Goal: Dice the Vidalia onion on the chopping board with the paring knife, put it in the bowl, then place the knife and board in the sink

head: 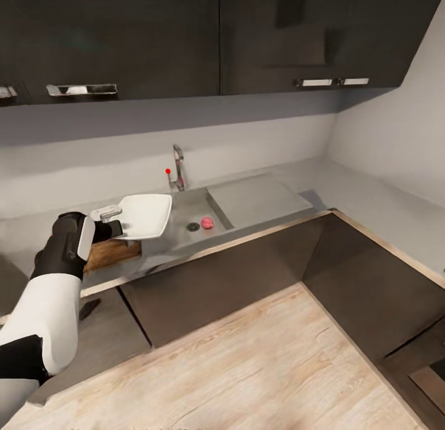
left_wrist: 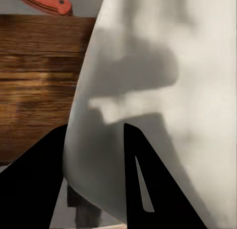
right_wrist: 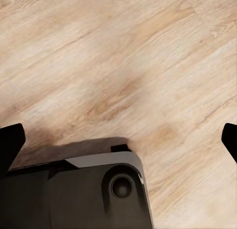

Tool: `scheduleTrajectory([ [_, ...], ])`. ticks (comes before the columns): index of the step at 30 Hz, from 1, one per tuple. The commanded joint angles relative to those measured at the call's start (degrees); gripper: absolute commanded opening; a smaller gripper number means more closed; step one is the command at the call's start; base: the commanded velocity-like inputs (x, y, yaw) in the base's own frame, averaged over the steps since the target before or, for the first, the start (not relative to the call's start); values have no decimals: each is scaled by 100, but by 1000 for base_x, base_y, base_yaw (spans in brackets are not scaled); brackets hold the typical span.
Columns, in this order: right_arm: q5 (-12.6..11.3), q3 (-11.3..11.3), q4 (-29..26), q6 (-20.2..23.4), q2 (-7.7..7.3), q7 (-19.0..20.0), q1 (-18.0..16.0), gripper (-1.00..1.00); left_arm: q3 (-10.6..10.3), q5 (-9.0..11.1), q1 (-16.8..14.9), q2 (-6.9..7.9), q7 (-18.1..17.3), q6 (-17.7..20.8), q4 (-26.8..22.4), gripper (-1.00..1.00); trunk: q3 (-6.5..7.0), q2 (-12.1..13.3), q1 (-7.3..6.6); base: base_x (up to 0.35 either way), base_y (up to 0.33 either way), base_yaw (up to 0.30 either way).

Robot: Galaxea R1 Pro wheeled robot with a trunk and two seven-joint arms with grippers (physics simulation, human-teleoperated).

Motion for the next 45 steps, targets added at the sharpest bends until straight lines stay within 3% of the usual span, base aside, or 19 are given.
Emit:
scheduleTrajectory([
  [1, -52, 48, -14, -17, -8, -46, 0, 100, 1, 48, -5, 0, 33, 22, -2, -100, -10, -11, 3, -2, 305, 270],
  [12, -52, 50, -14, -17, -5, -38, 0, 100, 1, 47, -5, 89, 29, 40, -13, -100, -13, -11, 3, -39, 305, 68],
  [29, -52, 56, 46, -17, -4, -37, 0, 100, 0, 54, -5, 109, 38, 41, 7, -100, -59, -11, 3, 4, 304, 259],
  [35, -52, 56, 45, -17, -4, -33, 0, 100, -4, 61, -5, 106, 36, 33, 75, -100, -75, -11, 3, 167, 246, 249],
  [45, -52, 57, 48, -17, -4, -22, 0, 100, -2, 60, -5, 110, 44, 7, 275, -100, -77, -11, 3, 279, 171, 25],
])
